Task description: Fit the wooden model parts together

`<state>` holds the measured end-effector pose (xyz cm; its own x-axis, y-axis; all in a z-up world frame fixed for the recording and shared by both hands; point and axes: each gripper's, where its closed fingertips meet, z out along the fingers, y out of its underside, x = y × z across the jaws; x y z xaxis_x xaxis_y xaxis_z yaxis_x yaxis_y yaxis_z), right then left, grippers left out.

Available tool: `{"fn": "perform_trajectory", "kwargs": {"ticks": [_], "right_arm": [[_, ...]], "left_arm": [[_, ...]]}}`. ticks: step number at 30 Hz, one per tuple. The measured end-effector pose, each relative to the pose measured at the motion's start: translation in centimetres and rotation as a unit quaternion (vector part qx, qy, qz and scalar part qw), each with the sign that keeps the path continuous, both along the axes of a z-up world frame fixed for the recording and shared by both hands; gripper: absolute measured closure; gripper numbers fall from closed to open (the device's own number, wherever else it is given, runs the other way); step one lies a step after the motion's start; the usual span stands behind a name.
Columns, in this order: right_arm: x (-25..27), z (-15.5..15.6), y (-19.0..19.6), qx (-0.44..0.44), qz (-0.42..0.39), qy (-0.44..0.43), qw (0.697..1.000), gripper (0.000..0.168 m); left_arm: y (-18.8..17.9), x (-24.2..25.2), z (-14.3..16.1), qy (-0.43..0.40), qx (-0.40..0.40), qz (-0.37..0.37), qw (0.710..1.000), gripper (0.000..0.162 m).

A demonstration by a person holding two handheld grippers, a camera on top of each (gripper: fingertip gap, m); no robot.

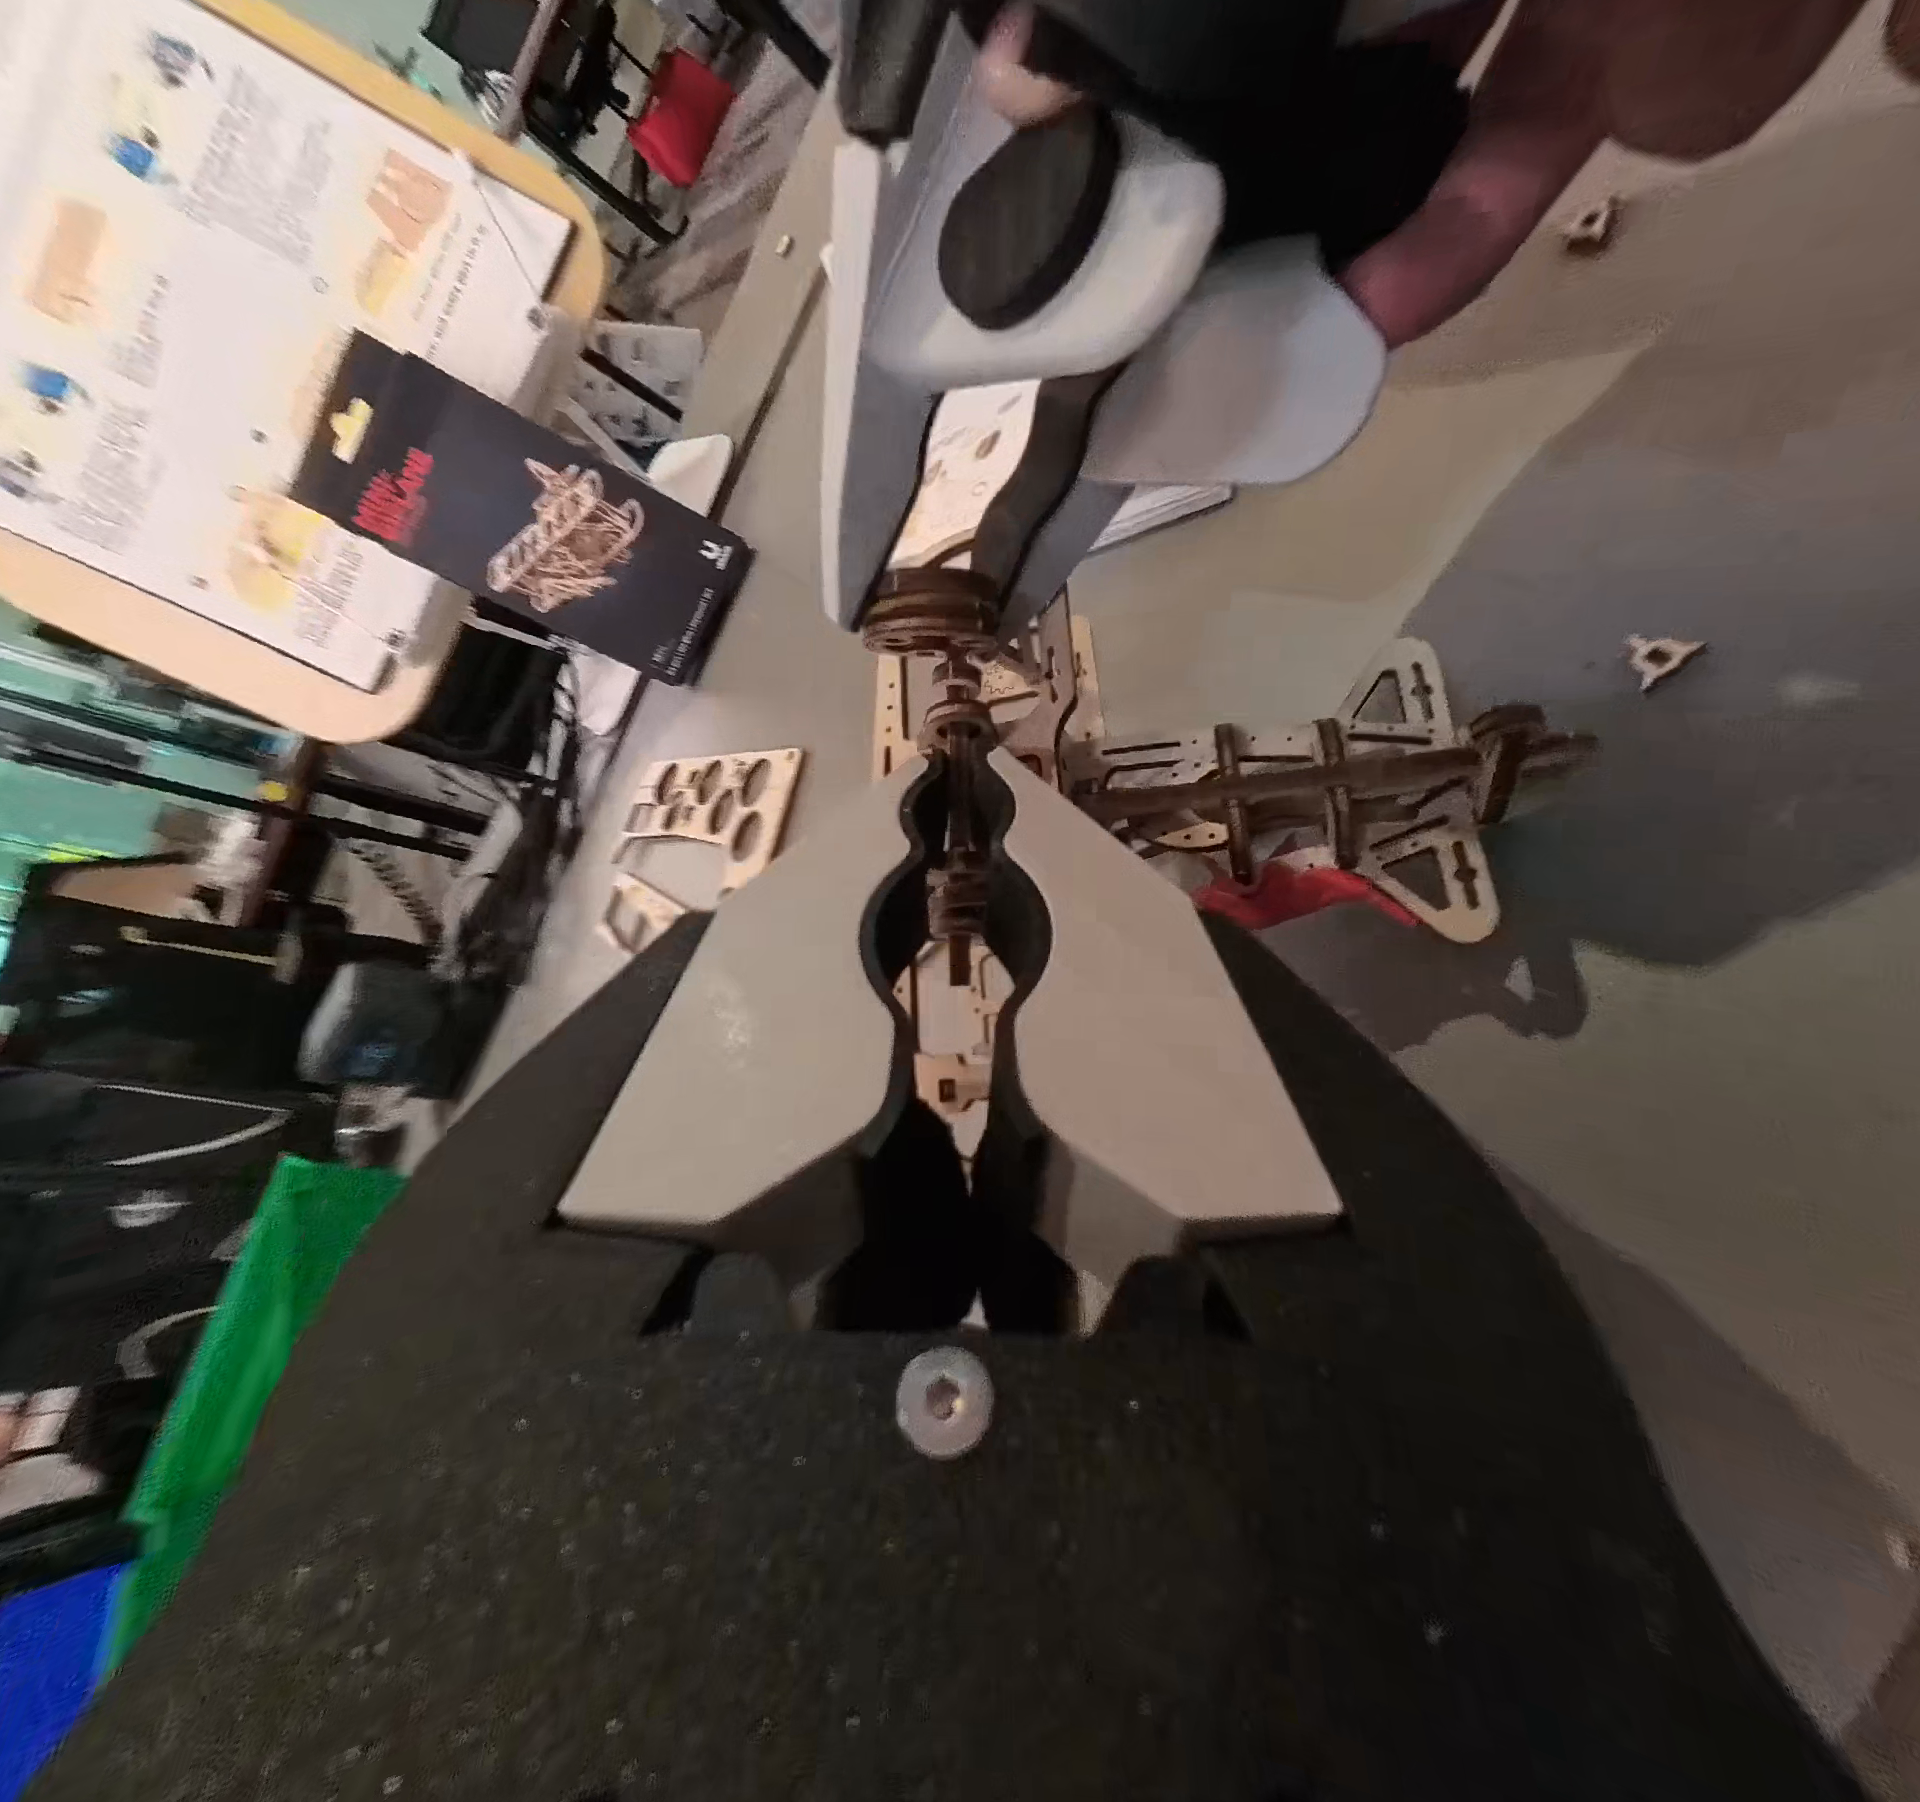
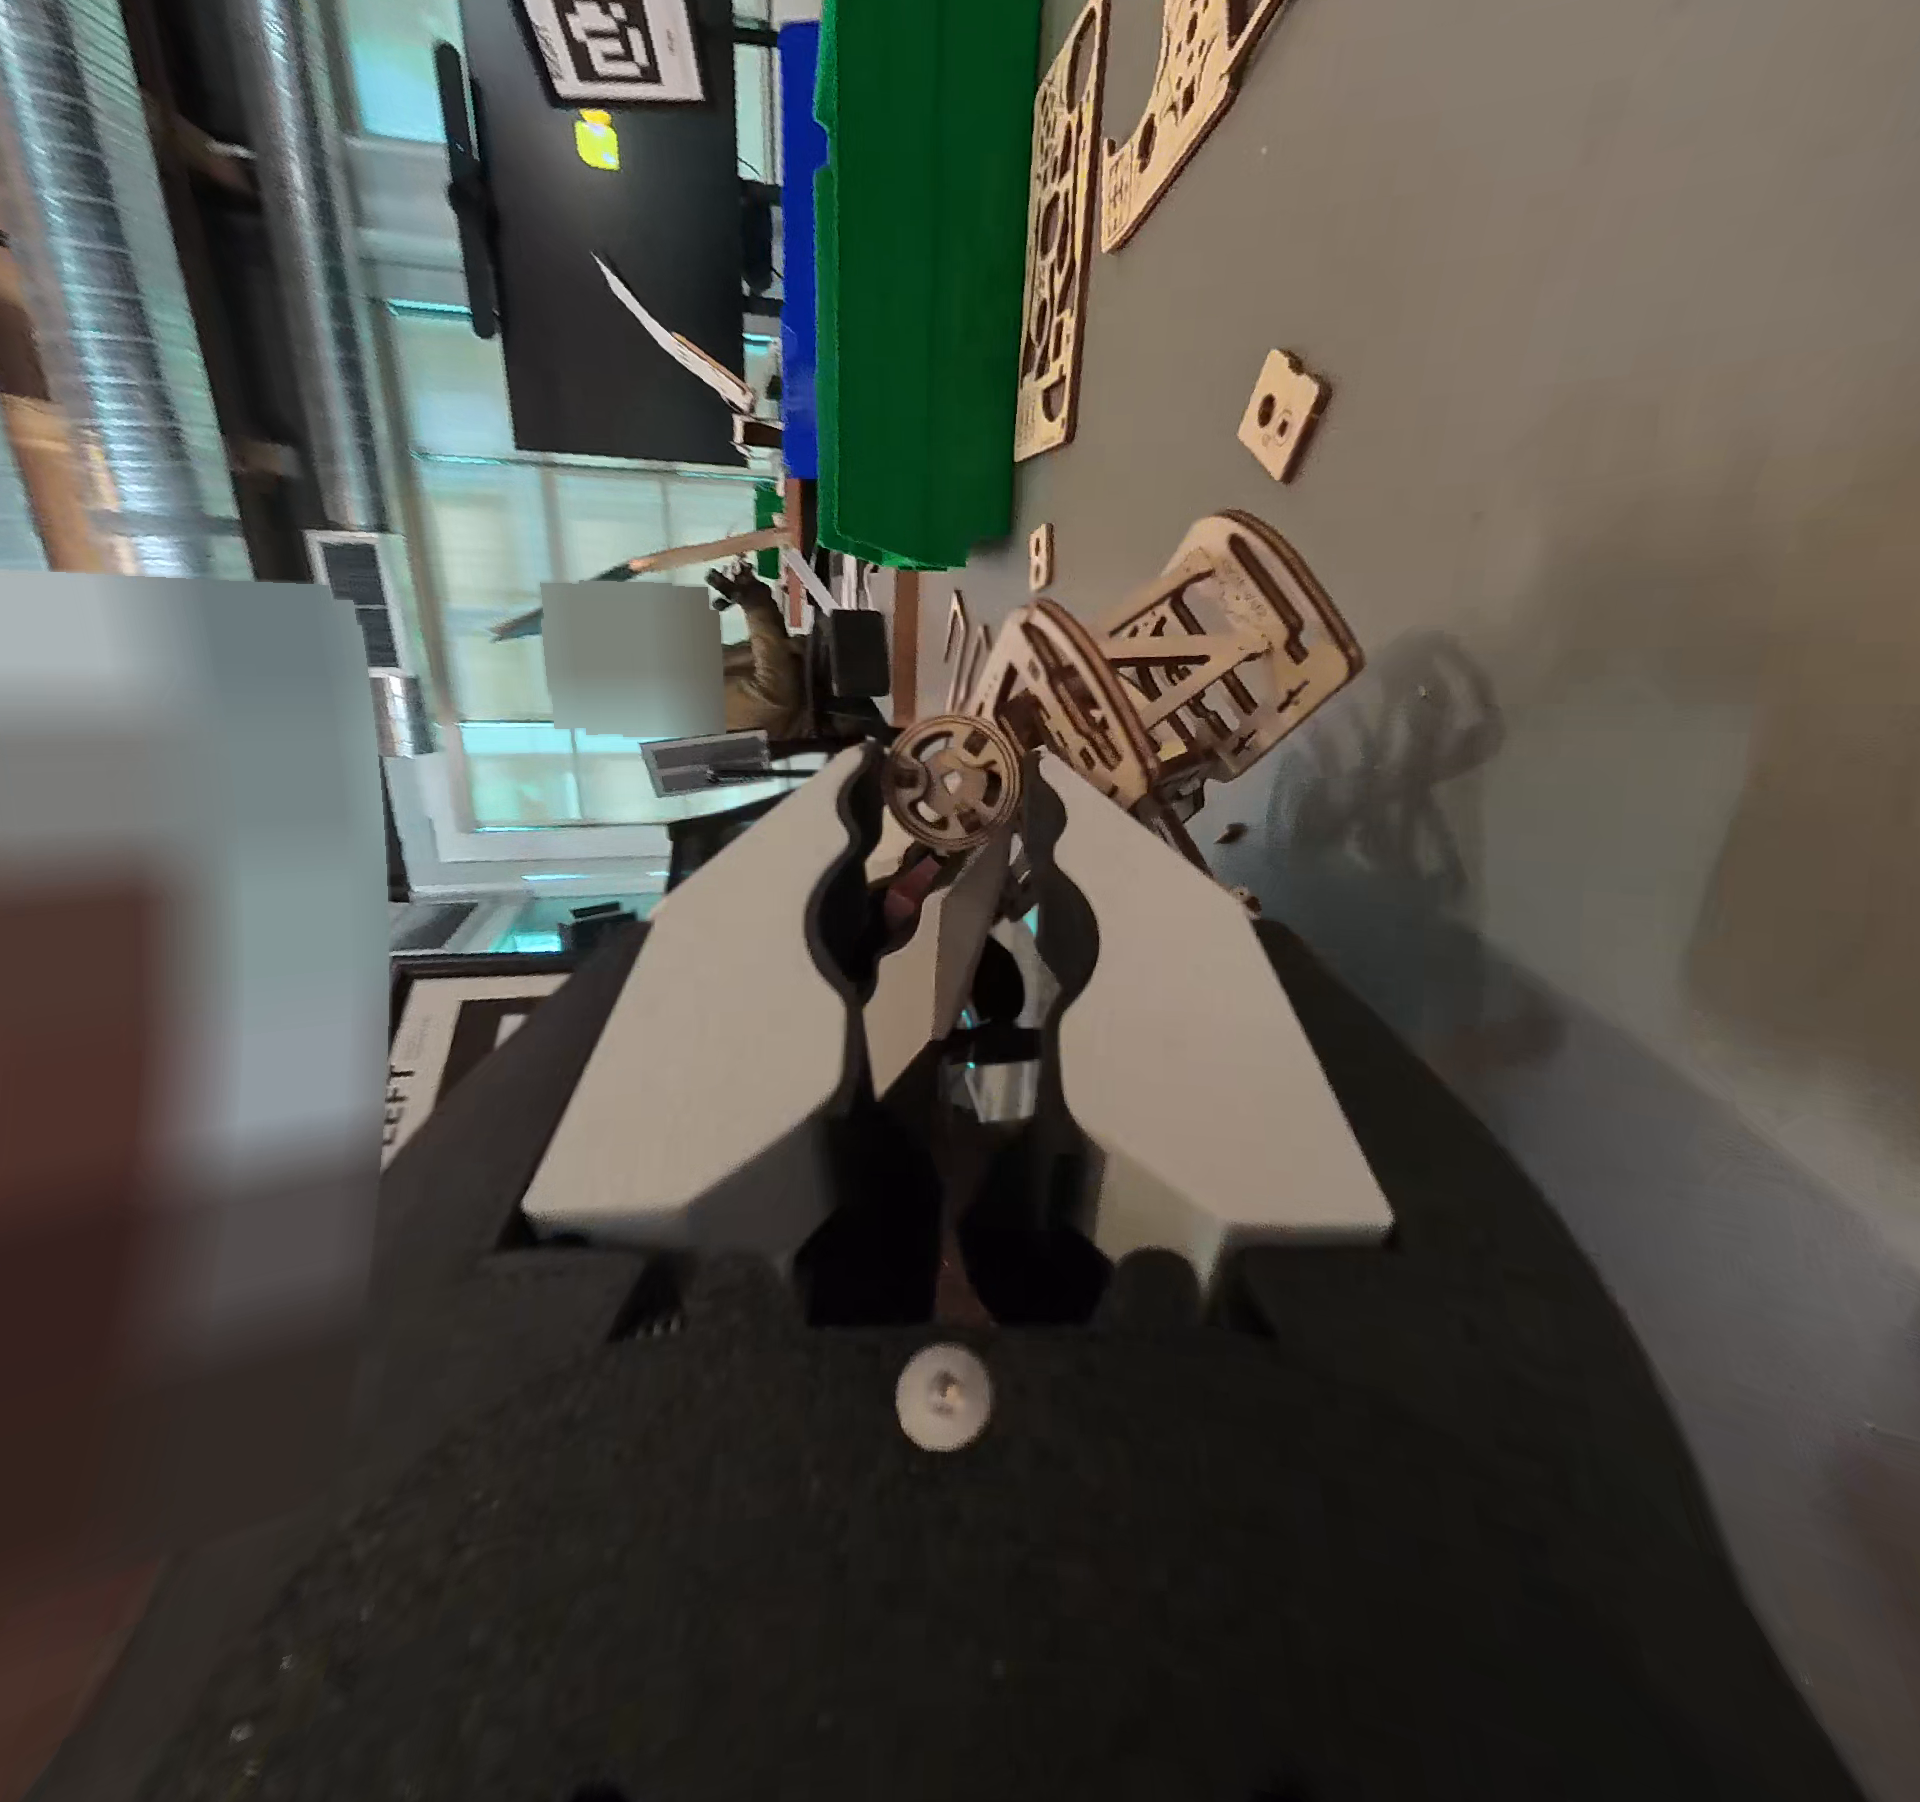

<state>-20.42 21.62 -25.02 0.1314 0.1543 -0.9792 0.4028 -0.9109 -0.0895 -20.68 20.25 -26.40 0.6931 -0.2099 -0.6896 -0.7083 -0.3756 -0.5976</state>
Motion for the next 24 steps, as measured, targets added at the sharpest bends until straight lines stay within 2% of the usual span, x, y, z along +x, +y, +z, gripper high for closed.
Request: {"fn": "perform_trajectory", "kwargs": {"ticks": [3,6,11,13,17,19,24], "right_arm": [[0.0,0.2,-0.1,0.017,0.027,-0.011,0.999,0.14],[0.2,0.0,-0.3,0.072,0.054,-0.031,0.995,0.143],[0.6,-0.3,-0.4,0.161,0.081,-0.047,0.982,0.142],[0.8,-0.6,-0.5,0.215,0.098,-0.061,0.97,0.144],[1.3,-1.4,-0.8,0.329,0.136,-0.089,0.93,0.168],[1.3,-1.2,-0.8,0.372,0.142,-0.091,0.913,0.168],[1.7,1.1,-0.6,0.439,0.16,-0.036,0.883,0.153]], "left_arm": [[0.0,0.0,-0.1,-0.042,-0.003,-0.001,0.999,0.162],[0.0,0.1,-0.2,-0.072,-0.004,-0.006,0.997,0.162],[0.1,0.1,-0.4,-0.076,-0.007,-0.009,0.997,0.162],[0.1,0.2,-0.6,-0.075,-0.011,-0.011,0.997,0.162],[0.2,0.5,-0.5,-0.07,-0.008,-0.017,0.997,0.162],[0.2,0.6,-0.6,-0.066,-0.01,-0.018,0.998,0.162],[0.2,0.7,-1.4,-0.053,-0.025,-0.024,0.998,0.162]]}}
